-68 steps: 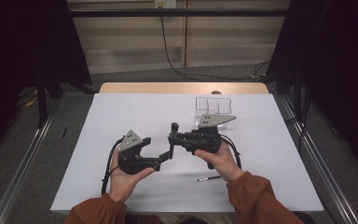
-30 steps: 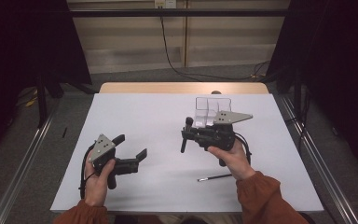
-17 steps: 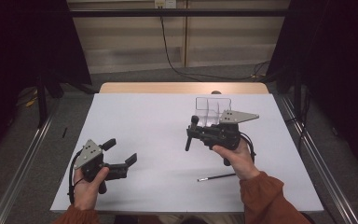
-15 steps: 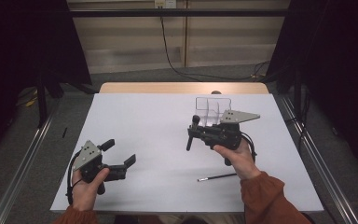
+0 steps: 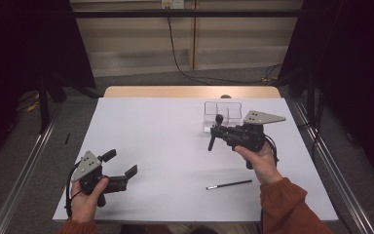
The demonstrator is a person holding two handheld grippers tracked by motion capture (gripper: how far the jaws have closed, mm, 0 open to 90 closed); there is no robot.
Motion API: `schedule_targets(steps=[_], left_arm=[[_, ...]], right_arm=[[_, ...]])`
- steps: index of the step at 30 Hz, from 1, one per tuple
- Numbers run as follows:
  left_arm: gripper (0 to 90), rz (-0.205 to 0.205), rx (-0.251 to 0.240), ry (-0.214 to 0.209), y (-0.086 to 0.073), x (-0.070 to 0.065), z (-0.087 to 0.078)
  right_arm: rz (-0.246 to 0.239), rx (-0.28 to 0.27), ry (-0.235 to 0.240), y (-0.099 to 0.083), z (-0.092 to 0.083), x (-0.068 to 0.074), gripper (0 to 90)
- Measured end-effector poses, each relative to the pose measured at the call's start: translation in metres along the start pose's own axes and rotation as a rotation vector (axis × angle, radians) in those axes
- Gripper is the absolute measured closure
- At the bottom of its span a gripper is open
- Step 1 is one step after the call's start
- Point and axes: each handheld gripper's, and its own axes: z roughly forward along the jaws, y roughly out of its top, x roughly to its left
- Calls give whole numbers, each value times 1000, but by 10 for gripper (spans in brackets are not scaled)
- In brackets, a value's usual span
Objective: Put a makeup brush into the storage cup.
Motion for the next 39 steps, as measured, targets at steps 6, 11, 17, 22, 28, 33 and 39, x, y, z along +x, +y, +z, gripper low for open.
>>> schedule_targets(steps=[6,11,17,22,28,33,39], left_arm=[[36,-11,-20,-8,-1,4,-6],[38,2,-16,2,-1,5,-6],[39,-2,-8,12,-3,6,-5],[38,14,-12,12,-3,4,-5],[39,5,-12,27,-3,7,-6],[45,11,-8,39,-2,7,-6],[43,9,-9,44,-2,8,-6]], right_arm=[[6,1,-45,4,-7,-11,795],[-7,5,-73,11,-10,-19,795],[-7,14,-100,19,-9,-30,795],[10,12,-132,23,-10,-41,795],[7,-6,-162,34,-14,-51,795],[4,-4,-180,40,-10,-59,794],[-7,0,-204,49,-7,-66,794]])
